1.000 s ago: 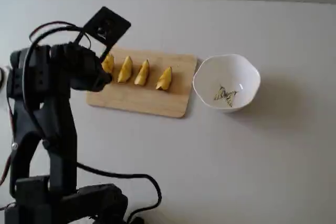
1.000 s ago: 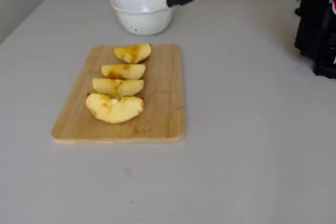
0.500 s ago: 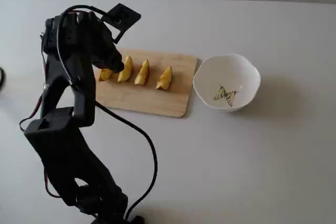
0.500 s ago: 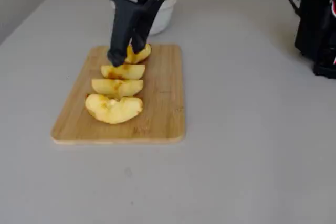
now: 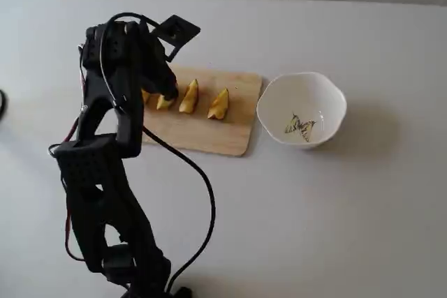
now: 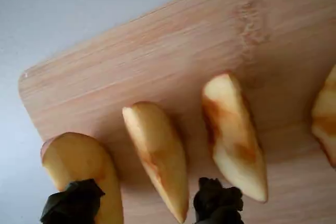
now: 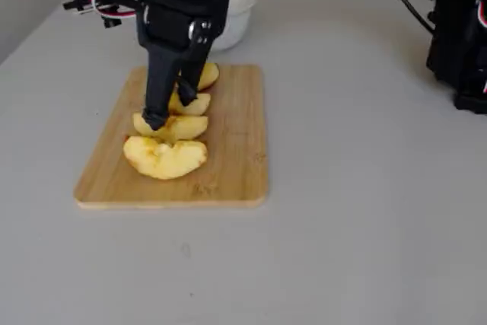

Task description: Pick up the third from the right apple slice from the cutting board and place it into the bowl

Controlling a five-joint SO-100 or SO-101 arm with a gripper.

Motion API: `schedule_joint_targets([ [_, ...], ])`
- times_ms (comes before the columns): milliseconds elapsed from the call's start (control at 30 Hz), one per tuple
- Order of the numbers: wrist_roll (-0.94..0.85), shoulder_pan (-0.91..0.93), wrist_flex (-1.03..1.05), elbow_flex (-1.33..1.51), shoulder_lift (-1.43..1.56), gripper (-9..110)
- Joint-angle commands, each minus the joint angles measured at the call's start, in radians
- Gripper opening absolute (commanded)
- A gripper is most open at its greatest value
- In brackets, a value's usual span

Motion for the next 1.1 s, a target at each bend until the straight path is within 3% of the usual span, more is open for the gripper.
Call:
schedule_joint_targets([
  [0,-0.012,0.025,0.003,-0.072,0.006,26],
  [700,-0.008,-0.002,0.031,-0.201,-0.158,27],
  [800,-0.005,-0.003,0.137,-0.422,-0.293,26],
  [900,-0.005,-0.008,0.337,-0.960,-0.584,23],
  [1067,-0.014,-0.025,0.396,-1.034,-0.660,14],
])
